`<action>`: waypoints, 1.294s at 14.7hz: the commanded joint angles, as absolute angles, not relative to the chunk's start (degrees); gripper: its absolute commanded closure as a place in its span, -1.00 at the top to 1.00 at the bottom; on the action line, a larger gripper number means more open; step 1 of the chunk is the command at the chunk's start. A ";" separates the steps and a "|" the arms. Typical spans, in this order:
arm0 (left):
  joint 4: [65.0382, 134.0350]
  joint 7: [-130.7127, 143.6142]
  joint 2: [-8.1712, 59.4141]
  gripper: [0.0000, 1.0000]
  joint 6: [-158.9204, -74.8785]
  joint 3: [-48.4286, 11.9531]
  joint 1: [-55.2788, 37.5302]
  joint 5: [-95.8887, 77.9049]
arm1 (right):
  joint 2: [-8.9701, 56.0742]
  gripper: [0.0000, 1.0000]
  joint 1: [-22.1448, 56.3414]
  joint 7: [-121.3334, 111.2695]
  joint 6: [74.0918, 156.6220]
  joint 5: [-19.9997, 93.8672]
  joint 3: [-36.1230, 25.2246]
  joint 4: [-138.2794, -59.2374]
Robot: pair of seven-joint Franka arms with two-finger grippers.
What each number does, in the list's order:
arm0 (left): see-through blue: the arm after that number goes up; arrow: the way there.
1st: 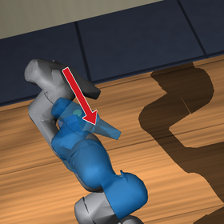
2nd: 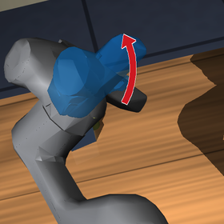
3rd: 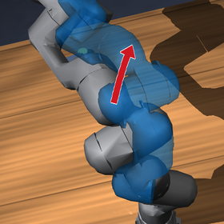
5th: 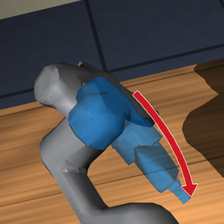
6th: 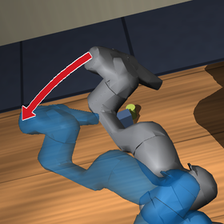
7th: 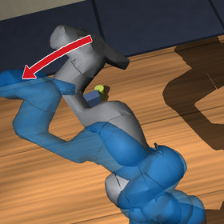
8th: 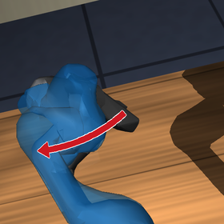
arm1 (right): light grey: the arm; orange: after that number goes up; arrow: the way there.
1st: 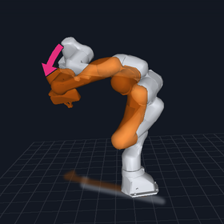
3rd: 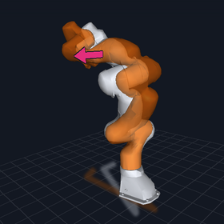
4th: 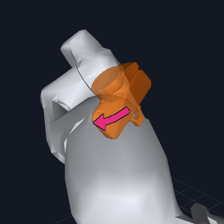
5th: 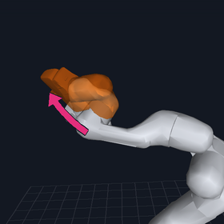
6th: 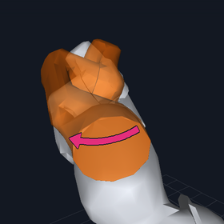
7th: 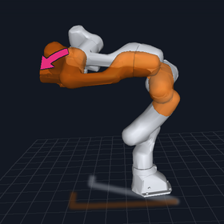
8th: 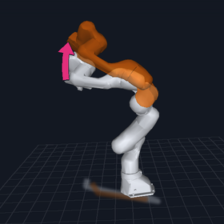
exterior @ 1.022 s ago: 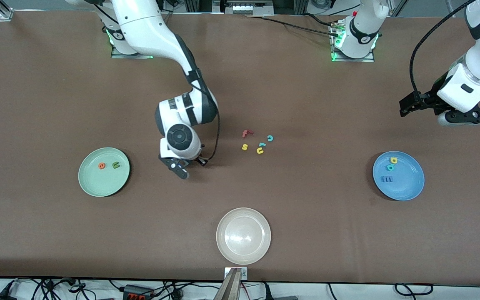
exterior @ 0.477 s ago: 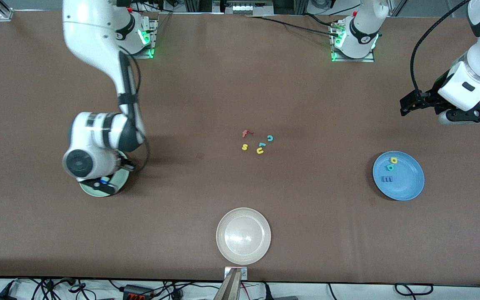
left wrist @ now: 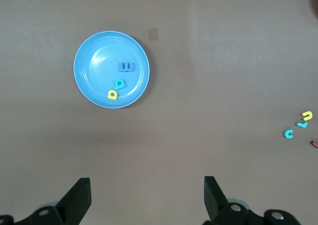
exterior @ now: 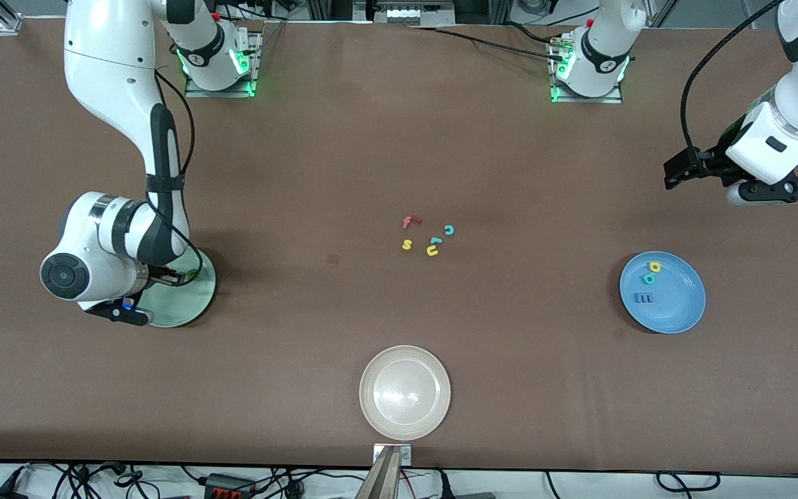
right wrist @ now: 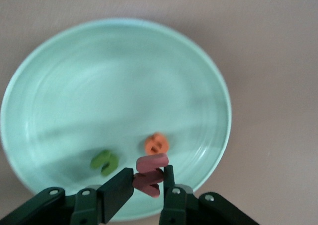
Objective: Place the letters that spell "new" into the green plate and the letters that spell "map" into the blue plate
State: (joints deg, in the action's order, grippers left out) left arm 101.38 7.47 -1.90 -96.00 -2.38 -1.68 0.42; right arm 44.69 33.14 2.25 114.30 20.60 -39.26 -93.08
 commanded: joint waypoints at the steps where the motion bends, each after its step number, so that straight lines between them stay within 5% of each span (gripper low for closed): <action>1: 100.02 6.33 -1.58 1.00 -94.66 -2.29 -2.02 1.23 | 45.79 -0.97 31.99 0.96 117.85 23.81 -36.48 -92.55; 2: 99.93 6.33 -1.58 1.00 -94.75 -2.29 -2.11 1.23 | 46.05 -0.67 31.91 1.31 118.64 23.91 -36.30 -91.94; 3: 99.84 6.33 -1.50 1.00 -94.75 -2.29 -2.20 1.23 | 47.01 0.57 31.90 1.93 119.35 24.08 -36.30 -91.06; 4: 99.84 6.24 -1.49 1.00 -94.83 -2.29 -2.37 1.23 | 47.11 1.00 31.73 2.46 120.23 24.95 -36.30 -90.88; 7: 99.84 6.24 -1.49 1.00 -94.83 -2.29 -2.55 1.23 | 44.23 1.00 32.95 2.20 118.40 24.53 -37.61 -90.09; 15: 99.84 6.24 -1.49 1.00 -94.83 -2.29 -2.29 1.23 | 28.58 1.00 35.95 1.32 87.75 14.08 -44.56 -75.78; 19: 99.84 6.24 -1.49 1.00 -94.83 -2.29 -2.29 1.23 | 23.74 1.00 35.69 1.06 80.43 12.92 -44.91 -72.16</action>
State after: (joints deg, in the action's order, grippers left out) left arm 101.27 7.41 -1.89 -95.98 -2.42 -2.17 0.42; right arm 24.97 35.64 1.77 82.64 13.84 -44.41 -72.96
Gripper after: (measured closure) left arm 0.000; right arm 0.000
